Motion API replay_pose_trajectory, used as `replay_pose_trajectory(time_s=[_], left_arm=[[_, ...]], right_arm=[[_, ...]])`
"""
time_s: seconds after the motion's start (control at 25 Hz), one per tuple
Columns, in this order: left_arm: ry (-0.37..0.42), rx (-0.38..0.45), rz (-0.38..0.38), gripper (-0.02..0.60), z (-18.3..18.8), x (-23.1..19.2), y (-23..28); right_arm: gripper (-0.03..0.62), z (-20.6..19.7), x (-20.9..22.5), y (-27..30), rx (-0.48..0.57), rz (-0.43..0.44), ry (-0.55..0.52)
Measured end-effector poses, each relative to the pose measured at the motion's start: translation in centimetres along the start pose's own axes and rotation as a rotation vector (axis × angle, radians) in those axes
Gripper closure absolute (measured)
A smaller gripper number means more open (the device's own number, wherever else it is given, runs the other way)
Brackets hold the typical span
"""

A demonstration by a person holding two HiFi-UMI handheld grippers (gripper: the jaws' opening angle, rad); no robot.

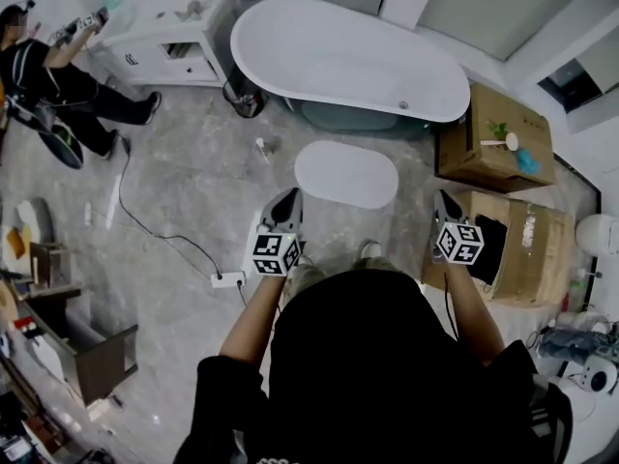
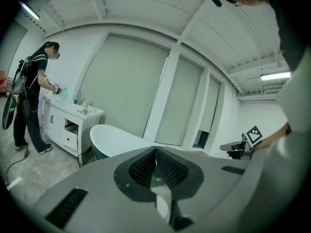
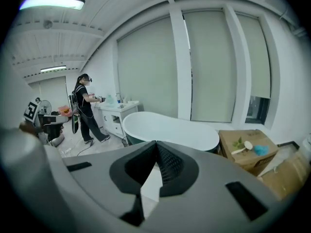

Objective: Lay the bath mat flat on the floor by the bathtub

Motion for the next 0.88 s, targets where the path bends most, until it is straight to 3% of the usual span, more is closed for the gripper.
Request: replay_pose_trajectory(time_s=[0.28, 0.64, 0.88], left_arm=[[0.062, 0.089, 0.029, 0.561, 4.5, 6.9, 5.1], [0.08, 0.131, 0.08, 0.561, 5.1, 15.2, 11.8], [0.086, 0.116, 0.078, 0.561, 4.6, 17.7, 13.3]], right_arm=[[0.572, 5.3, 8.6, -2.4, 0.121, -0.024, -0.049], [0.572, 5.7, 18.5, -3.9, 0.191, 0.025, -0.047], [0.572, 5.1, 20.8, -4.3, 0.199, 0.035, -0.032]])
Point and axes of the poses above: the fingertips, and each gripper's own axes: y forward along the fingers, x to its right, z out of its top, the point moved 10 cm from there along -y, backward along the fingers, and after that the axes turned 2 degrees about y, right-handed, at the moved point
